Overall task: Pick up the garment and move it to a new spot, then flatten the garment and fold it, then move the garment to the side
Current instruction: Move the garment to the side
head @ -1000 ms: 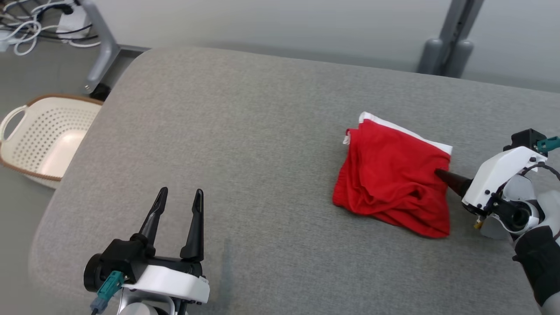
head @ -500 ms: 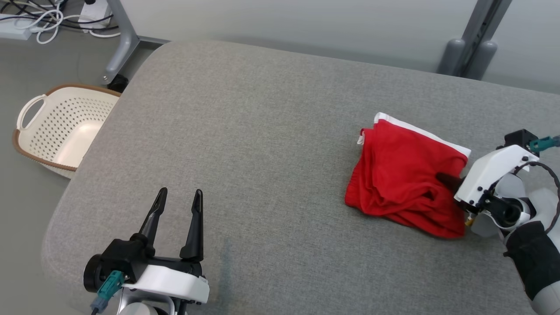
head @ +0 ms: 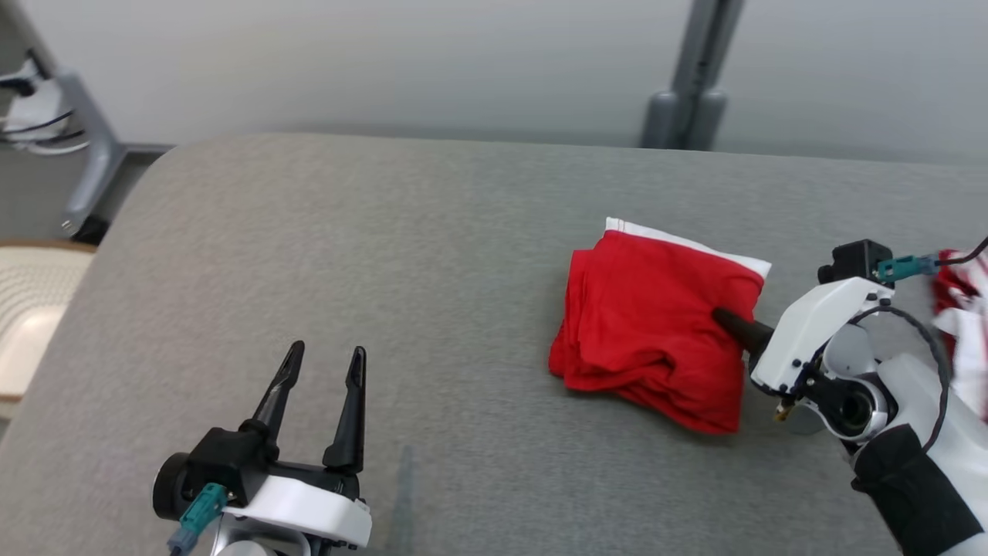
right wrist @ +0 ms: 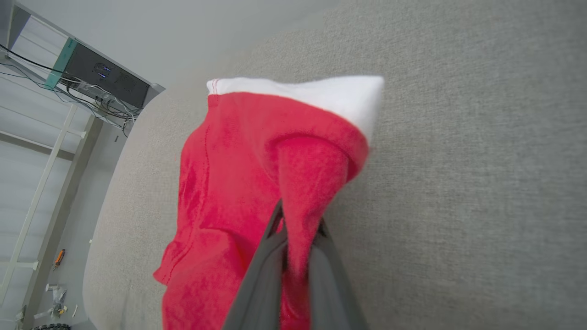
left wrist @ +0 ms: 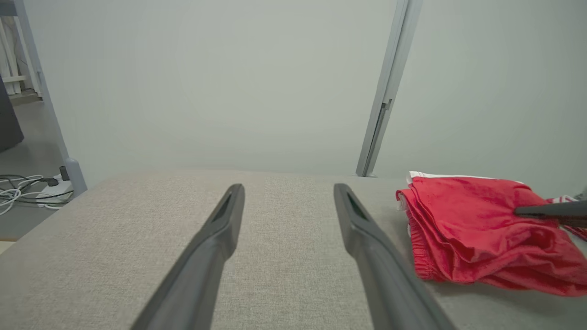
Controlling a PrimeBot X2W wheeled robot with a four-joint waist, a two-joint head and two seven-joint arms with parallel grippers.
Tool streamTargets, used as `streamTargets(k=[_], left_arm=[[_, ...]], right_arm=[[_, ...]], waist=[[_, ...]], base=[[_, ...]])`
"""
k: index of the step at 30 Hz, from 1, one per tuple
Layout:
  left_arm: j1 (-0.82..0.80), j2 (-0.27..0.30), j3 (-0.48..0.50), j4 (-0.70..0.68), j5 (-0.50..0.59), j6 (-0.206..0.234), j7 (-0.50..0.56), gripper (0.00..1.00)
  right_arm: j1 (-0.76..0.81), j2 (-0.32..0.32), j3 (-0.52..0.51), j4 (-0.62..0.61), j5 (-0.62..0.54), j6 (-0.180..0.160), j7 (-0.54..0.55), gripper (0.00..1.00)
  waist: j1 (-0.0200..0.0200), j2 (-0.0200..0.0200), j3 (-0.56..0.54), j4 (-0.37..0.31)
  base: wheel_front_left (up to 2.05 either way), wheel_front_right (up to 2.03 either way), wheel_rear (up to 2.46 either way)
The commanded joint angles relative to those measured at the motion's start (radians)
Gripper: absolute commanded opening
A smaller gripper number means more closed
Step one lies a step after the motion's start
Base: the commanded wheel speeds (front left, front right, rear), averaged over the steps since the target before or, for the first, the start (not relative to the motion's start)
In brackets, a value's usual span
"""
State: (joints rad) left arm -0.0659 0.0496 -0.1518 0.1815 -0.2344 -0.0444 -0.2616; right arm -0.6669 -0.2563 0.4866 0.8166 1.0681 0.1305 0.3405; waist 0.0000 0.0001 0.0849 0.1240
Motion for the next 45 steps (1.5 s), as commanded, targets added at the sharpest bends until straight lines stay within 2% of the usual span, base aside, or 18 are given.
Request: streamTargets(k=[1,14,23,31,45], left_arm=[[0.0,0.003,-0.005,0.002,0.009,-0.006,-0.004,1.0],[-0.03,0.003,-0.05,0.011,0.023,-0.027,-0.004,1.0],[-0.057,0.003,-0.077,0.021,0.041,-0.034,-0.004,1.0],[-0.095,0.003,-0.093,0.028,0.062,-0.042,-0.004,1.0],[-0.18,0.018,-0.107,0.038,0.099,-0.051,-0.004,1.0]], right_arm=[[0.023,-0.011,0.02,-0.021,0.017,0.001,-0.01,0.0],[0.082,-0.069,0.126,-0.118,0.097,0.001,-0.068,0.0],[0.081,-0.106,0.164,-0.169,0.156,0.001,-0.081,0.0],[-0.015,-0.203,0.223,-0.197,0.147,0.001,-0.054,0.0],[-0.28,-0.395,0.336,-0.17,0.115,0.001,0.017,0.0]], waist=[[0.0,-0.0001,-0.037,-0.1],[0.0,-0.0001,-0.034,-0.349],[0.0,-0.0001,-0.007,-0.431],[0.0,-0.0001,0.038,-0.438],[0.0,-0.0001,0.229,-0.322]], base=[[0.0,0.0,0.0],[0.0,0.0,0.0],[0.0,0.0,0.0],[0.0,0.0,0.0],[0.0,0.0,0.0]])
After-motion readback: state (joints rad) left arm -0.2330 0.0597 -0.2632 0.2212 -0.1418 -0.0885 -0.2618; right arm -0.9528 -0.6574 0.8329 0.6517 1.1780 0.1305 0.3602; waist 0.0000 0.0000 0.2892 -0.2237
